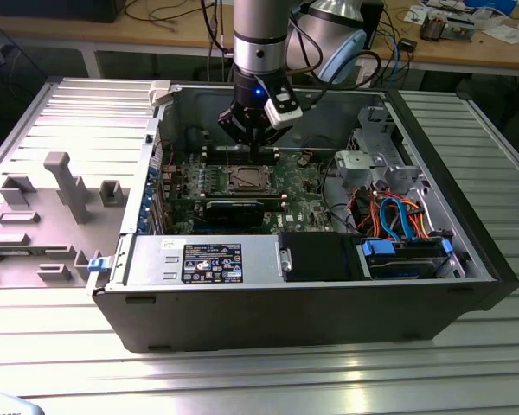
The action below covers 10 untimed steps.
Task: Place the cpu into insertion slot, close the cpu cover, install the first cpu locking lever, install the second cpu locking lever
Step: 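Install the first cpu locking lever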
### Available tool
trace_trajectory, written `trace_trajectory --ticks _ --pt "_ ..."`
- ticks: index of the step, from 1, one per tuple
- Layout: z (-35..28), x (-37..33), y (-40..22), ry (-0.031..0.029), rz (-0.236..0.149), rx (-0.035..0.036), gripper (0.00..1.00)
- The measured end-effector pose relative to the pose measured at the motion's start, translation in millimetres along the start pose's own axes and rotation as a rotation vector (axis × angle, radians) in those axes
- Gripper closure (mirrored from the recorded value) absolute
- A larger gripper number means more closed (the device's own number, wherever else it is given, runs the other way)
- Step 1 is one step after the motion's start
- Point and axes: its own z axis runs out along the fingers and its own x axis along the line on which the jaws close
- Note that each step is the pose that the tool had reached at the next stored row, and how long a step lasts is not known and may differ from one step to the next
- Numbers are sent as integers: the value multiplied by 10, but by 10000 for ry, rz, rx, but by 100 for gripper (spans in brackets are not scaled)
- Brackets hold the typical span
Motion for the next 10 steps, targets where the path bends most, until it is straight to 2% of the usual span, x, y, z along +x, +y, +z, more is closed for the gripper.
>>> trace_trajectory --ticks 3,10 --pt "0 0 0 -17 -429 -9 89" --pt "0 0 0 -20 -462 -10 89"
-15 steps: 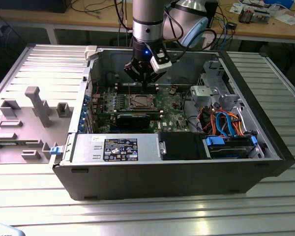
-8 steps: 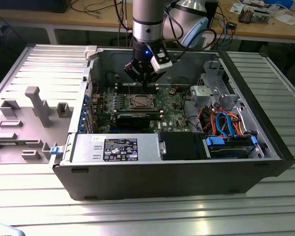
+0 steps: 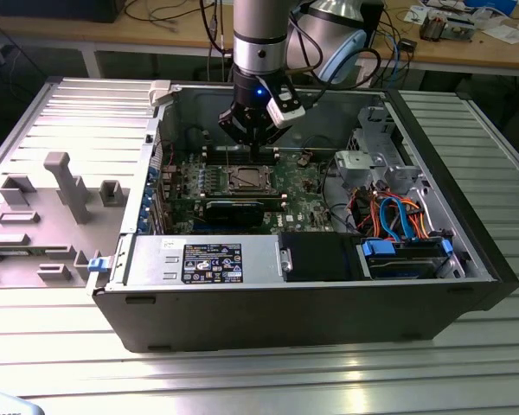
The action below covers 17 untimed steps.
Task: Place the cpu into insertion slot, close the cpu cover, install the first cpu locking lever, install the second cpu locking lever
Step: 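Install the first cpu locking lever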
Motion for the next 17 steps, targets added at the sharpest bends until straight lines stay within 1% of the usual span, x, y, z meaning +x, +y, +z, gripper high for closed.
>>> trace_trajectory --ticks 6,11,17 --pt "-6 8 0 2 0 -3 89" --pt "-6 28 0 1 0 -9 89" --pt "-8 104 1 0 0 -21 89"
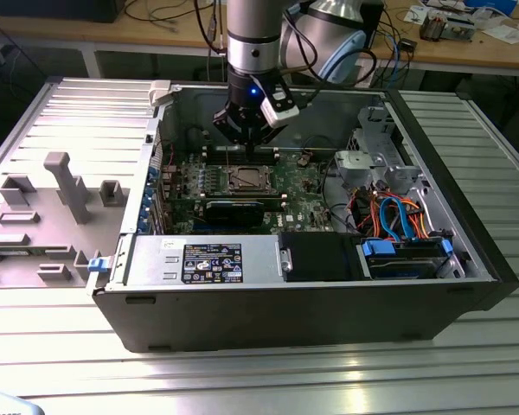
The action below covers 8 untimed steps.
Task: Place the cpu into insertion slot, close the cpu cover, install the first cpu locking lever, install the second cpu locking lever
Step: 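Install the first cpu locking lever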
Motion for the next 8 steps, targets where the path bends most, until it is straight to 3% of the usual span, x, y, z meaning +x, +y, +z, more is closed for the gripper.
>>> trace_trajectory --ticks 8 --pt "-3 125 1 -4 0 -21 89"
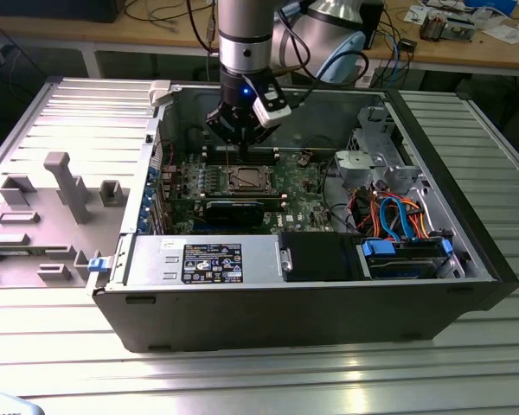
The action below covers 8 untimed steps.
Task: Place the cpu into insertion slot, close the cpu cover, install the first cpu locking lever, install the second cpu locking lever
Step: 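Install the first cpu locking lever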
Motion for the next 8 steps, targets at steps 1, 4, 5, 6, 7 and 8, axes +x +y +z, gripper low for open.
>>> trace_trajectory --ticks 1,4,5,6,7,8 --pt "-1 27 0 -1 1 0 89" --pt "-2 83 0 -5 2 -1 89" --pt "-2 103 0 -7 2 -2 89" --pt "-2 116 -1 -8 1 -2 89" --pt "-3 141 -3 -9 1 -3 89" --pt "-3 156 -4 -9 2 -3 89"
